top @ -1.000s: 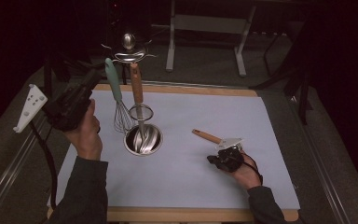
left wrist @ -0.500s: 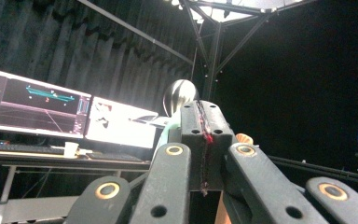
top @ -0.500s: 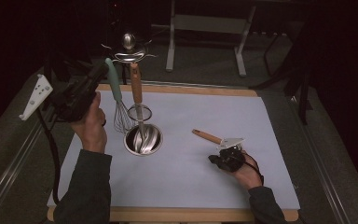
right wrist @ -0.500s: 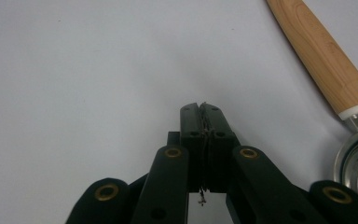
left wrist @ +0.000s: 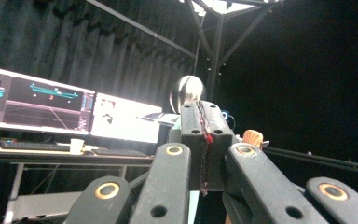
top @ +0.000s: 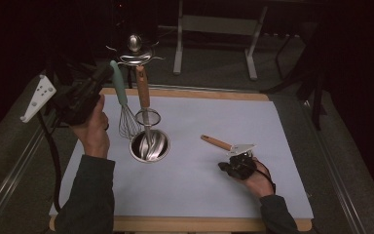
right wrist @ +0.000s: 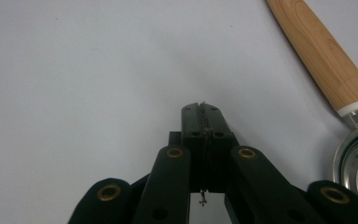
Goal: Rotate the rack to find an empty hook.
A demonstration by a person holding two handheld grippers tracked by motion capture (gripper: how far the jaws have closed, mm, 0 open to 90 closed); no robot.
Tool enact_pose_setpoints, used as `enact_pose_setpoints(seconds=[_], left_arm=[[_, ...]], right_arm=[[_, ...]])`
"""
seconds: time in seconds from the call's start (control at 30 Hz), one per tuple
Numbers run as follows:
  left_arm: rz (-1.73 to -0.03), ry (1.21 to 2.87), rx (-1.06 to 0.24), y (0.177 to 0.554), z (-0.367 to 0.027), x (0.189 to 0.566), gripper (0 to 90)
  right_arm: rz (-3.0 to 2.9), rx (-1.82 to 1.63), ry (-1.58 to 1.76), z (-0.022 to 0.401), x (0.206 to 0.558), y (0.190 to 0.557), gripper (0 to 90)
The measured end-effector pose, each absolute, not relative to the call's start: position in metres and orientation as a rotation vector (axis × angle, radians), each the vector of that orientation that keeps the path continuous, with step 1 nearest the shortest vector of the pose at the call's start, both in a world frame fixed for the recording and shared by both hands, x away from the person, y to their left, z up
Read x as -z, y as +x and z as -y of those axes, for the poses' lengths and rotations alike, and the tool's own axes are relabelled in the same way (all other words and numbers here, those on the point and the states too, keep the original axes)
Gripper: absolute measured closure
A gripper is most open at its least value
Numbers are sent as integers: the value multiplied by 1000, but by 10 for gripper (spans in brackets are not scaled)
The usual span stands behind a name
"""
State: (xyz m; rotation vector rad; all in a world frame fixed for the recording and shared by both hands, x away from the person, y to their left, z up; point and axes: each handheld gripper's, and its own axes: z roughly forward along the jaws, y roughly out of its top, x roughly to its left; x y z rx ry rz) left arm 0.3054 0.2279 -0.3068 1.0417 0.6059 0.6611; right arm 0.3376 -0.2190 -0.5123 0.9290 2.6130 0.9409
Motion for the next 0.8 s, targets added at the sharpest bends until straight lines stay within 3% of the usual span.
enact_pose_setpoints(seconds=[0.8], left_arm=[[-681, 991, -645, 321, -240, 306, 900]], right_arm=[[-2616, -925, 921, 219, 514, 337, 892]])
